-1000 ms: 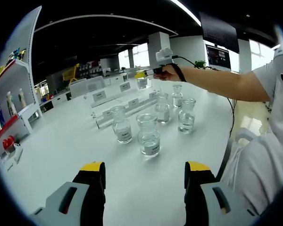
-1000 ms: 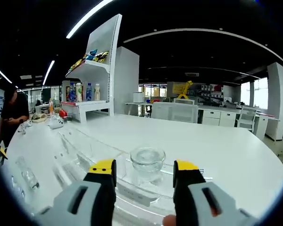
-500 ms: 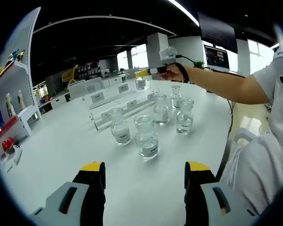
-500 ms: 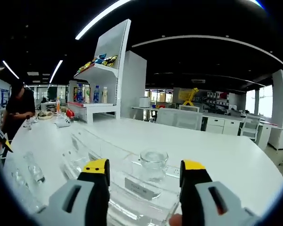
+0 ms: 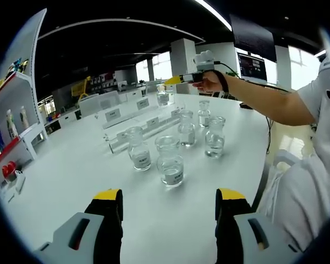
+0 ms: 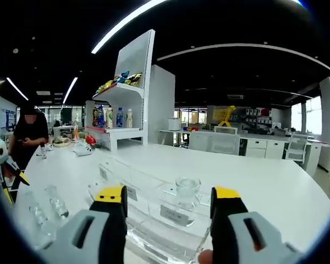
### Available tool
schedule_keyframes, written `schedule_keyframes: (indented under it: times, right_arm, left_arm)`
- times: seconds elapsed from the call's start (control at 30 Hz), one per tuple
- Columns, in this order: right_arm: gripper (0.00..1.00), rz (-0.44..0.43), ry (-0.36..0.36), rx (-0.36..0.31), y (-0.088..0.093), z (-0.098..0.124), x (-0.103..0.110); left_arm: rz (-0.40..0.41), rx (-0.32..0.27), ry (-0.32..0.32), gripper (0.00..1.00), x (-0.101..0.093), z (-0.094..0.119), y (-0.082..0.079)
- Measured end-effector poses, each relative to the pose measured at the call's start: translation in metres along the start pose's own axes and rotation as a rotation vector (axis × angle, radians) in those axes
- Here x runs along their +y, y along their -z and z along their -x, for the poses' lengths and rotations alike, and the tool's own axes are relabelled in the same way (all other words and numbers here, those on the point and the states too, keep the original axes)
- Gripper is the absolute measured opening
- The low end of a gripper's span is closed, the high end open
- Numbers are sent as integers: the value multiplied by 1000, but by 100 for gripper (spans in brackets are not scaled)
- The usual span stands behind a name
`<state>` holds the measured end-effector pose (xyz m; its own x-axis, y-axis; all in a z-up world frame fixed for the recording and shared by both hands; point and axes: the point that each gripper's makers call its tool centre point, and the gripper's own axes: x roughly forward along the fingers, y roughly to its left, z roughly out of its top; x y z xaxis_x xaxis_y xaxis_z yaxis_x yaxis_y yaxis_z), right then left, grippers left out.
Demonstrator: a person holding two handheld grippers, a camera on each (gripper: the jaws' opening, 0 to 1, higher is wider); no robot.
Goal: Identify the label on the chemical reagent bottle, grasp the chemical reagent bottle, and place it in the designated position on the reagent rack
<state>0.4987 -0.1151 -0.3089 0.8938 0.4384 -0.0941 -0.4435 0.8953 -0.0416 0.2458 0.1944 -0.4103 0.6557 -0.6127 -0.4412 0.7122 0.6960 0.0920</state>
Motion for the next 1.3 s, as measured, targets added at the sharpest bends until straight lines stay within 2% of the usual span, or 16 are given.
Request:
schedule_keyframes:
  times: [0.17, 0.47, 0.63, 0.8, 1.2, 1.3]
  right_arm:
    - [56, -58, -15, -53, -9, 13, 5]
    - [56, -59, -31, -94, -21, 32, 13]
    - [56, -56, -33, -88, -17, 38, 15]
    - [55, -58, -38, -114, -18, 47, 19]
    - [55, -48, -51, -91, -6, 59, 23]
    - [54, -45, -56, -106, -6, 64, 24]
  left_arm:
    - [-3, 1, 4, 68, -1, -1, 0]
    - [-12, 6, 12, 68, -3, -3, -1]
    - [-20, 9, 17, 68, -4, -3, -1]
    - [-26, 8, 17, 68, -5, -2, -1]
    - [-29, 1, 24, 68, -6, -4, -4]
    - [-32, 6, 28, 68, -6, -5, -2]
